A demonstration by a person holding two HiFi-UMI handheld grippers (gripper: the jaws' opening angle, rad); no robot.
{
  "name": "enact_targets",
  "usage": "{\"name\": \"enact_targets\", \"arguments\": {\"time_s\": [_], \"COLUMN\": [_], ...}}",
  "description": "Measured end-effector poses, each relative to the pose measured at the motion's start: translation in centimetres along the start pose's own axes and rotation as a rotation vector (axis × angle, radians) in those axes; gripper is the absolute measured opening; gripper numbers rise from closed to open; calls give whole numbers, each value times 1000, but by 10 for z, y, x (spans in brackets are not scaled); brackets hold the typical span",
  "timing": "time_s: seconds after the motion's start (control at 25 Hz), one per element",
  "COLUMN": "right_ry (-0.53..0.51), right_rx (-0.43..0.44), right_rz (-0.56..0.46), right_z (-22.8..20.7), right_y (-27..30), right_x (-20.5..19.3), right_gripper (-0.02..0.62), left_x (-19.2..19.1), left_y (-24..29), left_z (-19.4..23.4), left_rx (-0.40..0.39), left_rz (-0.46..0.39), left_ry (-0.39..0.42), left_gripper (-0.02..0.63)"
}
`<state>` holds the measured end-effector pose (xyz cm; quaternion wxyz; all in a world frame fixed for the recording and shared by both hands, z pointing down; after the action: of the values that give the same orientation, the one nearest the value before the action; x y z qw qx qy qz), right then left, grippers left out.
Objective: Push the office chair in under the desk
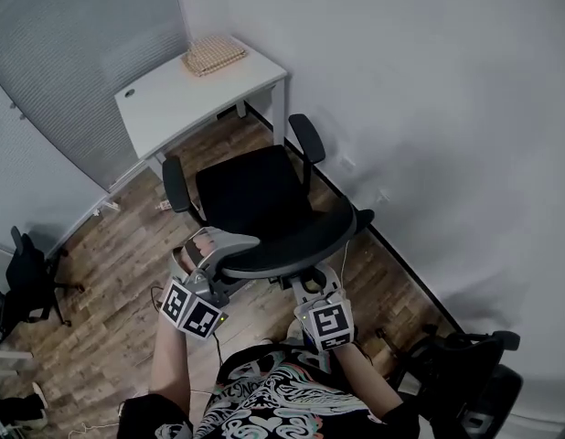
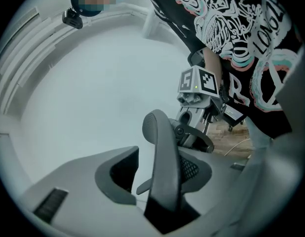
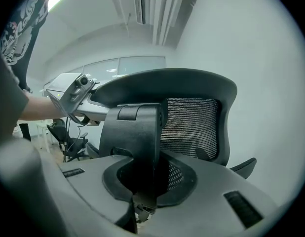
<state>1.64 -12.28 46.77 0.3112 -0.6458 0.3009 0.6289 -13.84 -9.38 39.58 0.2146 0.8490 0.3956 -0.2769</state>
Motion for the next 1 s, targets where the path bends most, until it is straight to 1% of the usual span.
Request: {"name": "enact_targets", "arguments": {"time_s": [0.2,0.64,1.0], "right_ry": [-14,4,-3], "right_rx": [12,37,44], "right_rz": [-12,-31,-37], "right_z": [-9,-15,-28], "right_y": [9,38,38], "right_x": [-2,0,0], "right_gripper": [49,51,49], "left_x": [-7,-30,-31], "left_y": [6,3,14], "left_z": [6,29,31], "left_rx": [12,24,23], "left_rz": [10,22,22], "left_ry": [-3,-30,-40], "left_gripper": [219,222,222]}}
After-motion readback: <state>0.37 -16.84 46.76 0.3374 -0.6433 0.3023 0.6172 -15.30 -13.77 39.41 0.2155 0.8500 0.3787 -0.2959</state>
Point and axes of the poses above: the fingertips, and each gripper's own axes: y forward along the fingers, z to its left, x out of its top, the point moved 8 cm from there along -y, backward along the fingers, and after that the axes turned 13 degrees about -z, right-handed, at the moved point
